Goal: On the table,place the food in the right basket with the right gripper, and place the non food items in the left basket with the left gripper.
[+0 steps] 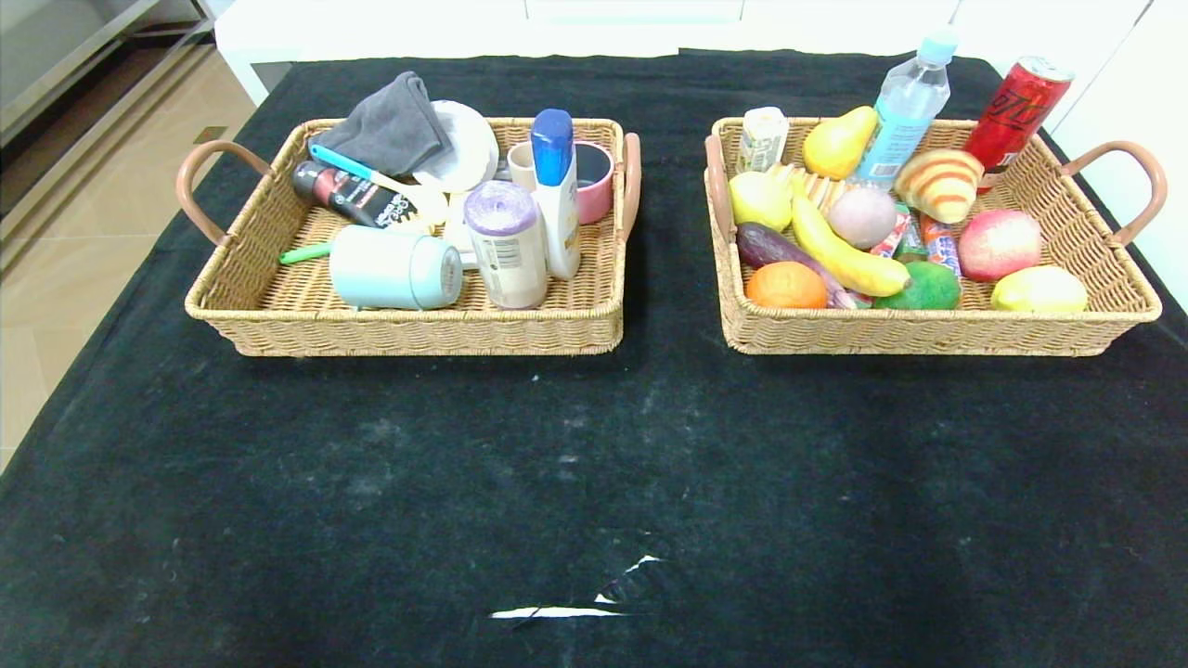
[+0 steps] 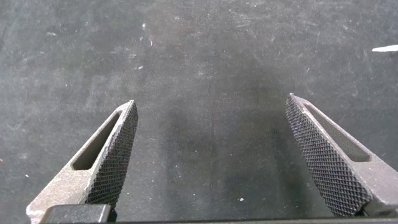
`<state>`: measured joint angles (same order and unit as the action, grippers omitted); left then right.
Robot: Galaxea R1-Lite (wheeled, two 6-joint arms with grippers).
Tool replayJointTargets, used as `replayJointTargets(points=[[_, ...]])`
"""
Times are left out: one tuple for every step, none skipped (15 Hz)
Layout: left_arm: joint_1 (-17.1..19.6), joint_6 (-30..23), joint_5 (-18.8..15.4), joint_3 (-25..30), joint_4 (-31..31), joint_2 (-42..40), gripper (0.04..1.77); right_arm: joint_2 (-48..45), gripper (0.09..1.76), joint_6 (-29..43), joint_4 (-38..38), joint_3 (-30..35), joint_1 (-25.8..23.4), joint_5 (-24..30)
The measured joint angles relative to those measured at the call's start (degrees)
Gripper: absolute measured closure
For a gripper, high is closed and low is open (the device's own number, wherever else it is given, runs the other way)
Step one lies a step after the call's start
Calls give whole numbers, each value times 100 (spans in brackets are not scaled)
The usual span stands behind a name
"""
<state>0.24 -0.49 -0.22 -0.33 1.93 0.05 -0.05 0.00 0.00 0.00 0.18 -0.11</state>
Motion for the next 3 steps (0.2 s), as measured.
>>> replayJointTargets(points=[[0,-9,4,0,-4,0,9,0,14,0,0,0,-2,0],[0,-9,4,0,-13,0,9,0,14,0,0,0,-2,0],[0,-13,4,0,-20,0,9,0,14,0,0,0,-2,0]])
